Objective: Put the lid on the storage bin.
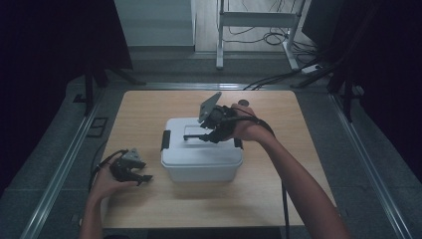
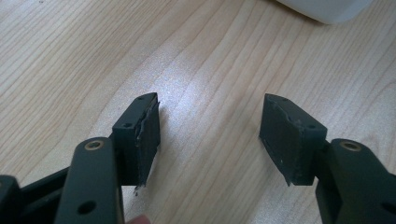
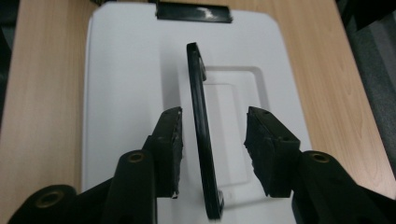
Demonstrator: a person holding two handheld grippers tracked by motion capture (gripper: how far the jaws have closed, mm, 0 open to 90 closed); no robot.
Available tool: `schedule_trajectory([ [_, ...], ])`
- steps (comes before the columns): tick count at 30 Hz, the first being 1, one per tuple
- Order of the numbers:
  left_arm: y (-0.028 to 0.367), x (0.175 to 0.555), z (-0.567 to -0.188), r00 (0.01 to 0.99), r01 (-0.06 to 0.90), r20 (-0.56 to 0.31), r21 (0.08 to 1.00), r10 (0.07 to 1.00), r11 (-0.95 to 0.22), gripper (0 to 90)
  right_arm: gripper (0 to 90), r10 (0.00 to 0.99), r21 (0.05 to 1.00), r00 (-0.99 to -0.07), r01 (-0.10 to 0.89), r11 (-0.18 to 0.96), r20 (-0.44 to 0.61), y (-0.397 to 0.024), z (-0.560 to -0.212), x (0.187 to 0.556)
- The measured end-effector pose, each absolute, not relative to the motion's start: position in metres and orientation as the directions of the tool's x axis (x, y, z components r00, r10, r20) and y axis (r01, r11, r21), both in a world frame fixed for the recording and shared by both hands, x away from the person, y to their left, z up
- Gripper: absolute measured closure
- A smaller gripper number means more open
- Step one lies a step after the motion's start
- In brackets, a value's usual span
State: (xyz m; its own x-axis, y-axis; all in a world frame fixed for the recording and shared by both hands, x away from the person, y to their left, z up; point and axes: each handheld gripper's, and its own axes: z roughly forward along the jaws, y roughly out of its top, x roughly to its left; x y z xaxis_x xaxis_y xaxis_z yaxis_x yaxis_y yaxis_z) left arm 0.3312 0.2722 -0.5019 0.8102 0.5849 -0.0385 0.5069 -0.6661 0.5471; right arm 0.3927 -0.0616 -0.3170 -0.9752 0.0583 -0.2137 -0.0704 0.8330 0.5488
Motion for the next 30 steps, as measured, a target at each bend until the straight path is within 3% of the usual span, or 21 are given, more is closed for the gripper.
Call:
schedule_trajectory([
  [12,0.271,0.331,-0.502,0.804,0.514,-0.045,0.552,0.593,-0.656,37.8,49.2,0.28,0.7,-0.945,0.085,0.709,-0.169,-0.146,-0.313,0.388],
  [30,0.268,0.334,-0.503,0.809,0.505,-0.038,0.556,0.587,-0.66,37.4,48.0,0.526,0.791,-0.848,0.278,0.546,-0.064,-0.241,-0.366,0.383],
])
